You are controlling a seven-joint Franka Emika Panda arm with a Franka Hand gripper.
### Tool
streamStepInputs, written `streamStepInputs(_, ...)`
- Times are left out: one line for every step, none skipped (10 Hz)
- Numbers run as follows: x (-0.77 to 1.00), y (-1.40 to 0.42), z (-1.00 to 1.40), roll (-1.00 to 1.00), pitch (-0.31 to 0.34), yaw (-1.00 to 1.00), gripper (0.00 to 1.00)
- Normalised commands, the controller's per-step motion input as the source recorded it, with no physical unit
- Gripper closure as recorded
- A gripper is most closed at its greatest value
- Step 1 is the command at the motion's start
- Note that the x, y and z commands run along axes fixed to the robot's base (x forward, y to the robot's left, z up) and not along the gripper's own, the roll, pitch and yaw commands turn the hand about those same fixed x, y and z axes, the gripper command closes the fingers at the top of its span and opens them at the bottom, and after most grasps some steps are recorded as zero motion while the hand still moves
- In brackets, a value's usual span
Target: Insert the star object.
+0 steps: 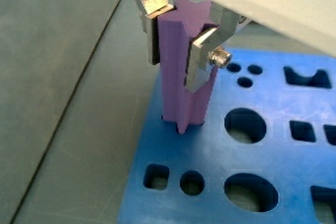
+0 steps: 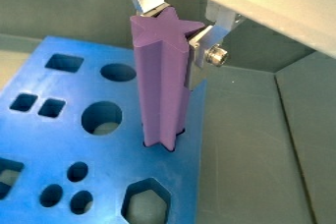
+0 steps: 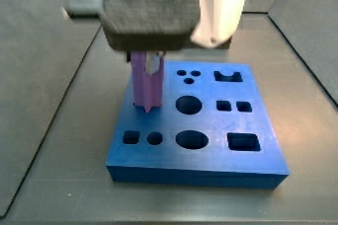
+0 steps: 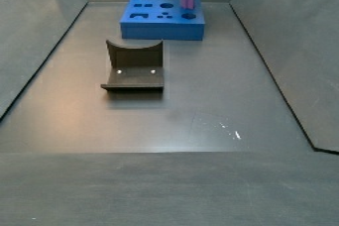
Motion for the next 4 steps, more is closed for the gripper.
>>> streamStepInputs(0.00, 0.00, -1.00, 0.03, -0.044, 0.00, 1.00)
streamStepInputs(-0.07, 0.00, -0.75, -0.05, -0.230, 0.00, 1.00)
streamStepInputs(-0.10, 0.00, -0.34, -0.15, -0.314, 0.00, 1.00)
streamStepInputs(-0.11, -0.12, -0.02, 0.07, -0.110, 0.13, 1.00)
